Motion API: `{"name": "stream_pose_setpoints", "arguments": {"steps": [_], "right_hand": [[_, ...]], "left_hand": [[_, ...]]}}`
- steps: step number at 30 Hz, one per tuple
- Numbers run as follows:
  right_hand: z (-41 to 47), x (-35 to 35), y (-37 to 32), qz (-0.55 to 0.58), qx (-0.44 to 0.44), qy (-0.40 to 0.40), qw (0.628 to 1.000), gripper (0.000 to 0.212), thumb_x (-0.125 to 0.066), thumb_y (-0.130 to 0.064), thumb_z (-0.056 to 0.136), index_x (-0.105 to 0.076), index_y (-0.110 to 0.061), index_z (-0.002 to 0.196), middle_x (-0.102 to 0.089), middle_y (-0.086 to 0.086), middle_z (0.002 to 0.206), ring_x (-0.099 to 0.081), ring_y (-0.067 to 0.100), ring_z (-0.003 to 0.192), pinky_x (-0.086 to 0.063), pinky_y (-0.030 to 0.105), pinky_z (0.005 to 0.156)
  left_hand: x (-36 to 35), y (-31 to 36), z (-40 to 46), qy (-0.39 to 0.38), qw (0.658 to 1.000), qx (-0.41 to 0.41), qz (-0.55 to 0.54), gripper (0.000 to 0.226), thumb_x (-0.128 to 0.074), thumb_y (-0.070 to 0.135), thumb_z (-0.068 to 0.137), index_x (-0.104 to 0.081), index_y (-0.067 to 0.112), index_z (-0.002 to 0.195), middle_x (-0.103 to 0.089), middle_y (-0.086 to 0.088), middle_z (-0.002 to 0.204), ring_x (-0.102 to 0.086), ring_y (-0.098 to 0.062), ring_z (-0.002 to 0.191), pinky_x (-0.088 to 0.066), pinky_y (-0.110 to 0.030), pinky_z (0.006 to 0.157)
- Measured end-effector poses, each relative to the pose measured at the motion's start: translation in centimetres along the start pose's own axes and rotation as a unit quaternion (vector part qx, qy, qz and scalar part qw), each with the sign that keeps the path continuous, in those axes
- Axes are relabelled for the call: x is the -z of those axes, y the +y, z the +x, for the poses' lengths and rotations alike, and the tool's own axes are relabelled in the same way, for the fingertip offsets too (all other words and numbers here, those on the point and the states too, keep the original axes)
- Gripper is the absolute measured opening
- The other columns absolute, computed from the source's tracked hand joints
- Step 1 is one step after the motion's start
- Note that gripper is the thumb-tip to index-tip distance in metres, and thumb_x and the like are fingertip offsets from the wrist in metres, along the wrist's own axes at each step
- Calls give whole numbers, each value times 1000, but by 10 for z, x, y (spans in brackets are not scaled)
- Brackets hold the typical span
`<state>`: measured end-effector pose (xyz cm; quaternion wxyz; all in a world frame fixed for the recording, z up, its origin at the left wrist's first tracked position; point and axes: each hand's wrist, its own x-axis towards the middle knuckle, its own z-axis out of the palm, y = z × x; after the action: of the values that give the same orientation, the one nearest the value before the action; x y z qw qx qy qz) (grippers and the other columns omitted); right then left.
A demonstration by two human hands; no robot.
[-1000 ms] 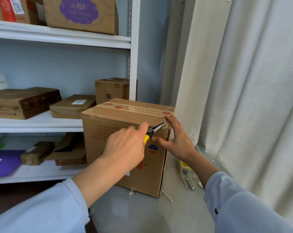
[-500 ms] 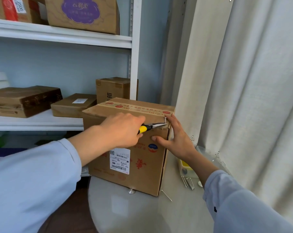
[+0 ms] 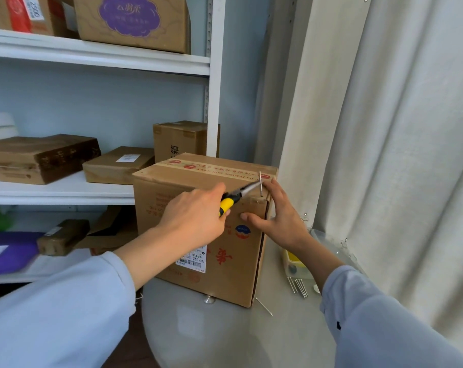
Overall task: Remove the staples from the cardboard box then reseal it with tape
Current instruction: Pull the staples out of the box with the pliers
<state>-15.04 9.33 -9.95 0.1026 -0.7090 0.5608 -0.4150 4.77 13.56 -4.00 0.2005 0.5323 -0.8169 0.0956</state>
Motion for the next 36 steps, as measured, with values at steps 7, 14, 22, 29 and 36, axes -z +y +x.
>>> {"name": "stream_pose_setpoints", "arguments": {"steps": [7, 14, 22, 29, 36], "right_hand": [[-1, 9, -12, -6, -27, -45, 999, 103, -66, -68, 68, -13, -33, 149, -11, -8, 159, -29, 25, 141, -35, 51, 111], [-20, 21, -42, 13, -2, 154, 988, 46, -69, -46, 81, -66, -22, 121, -59, -3, 130, -54, 15, 118, -47, 40, 100], [-33, 30, -47, 50, -41, 184, 981, 13, -69, -26, 86, -77, -18, 89, -73, -2, 82, -67, 14, 77, -57, 35, 76], [-50, 31, -27, 82, -139, 178, 971, 13, -65, -26, 88, -71, -25, 77, -72, -3, 77, -69, 17, 77, -58, 42, 78], [-39, 4, -7, 135, -157, 145, 968, 18, -52, -30, 92, -57, -28, 75, -70, 3, 88, -67, 24, 91, -53, 55, 82]], "left_hand": [[28, -7, 4, 8, 999, 8, 33, 30, -50, 40, 94, -43, 24, 118, -57, 2, 87, -55, -15, 69, -45, -28, 52], [18, -1, -14, -26, 1000, 6, 9, 27, -47, 41, 95, -43, 23, 115, -55, 4, 85, -52, -13, 66, -35, -26, 49], [5, 13, -24, -43, 998, 9, -34, 28, -48, 44, 94, -42, 24, 113, -59, 2, 90, -59, -19, 74, -52, -34, 64], [-22, 14, -22, -96, 991, 23, -89, 28, -51, 36, 95, -45, 18, 115, -54, -1, 106, -54, -21, 87, -43, -32, 67], [-38, 17, -8, -111, 990, 8, -82, 37, -52, 35, 94, -44, 17, 126, -45, -3, 117, -53, -21, 92, -45, -33, 74]]}}
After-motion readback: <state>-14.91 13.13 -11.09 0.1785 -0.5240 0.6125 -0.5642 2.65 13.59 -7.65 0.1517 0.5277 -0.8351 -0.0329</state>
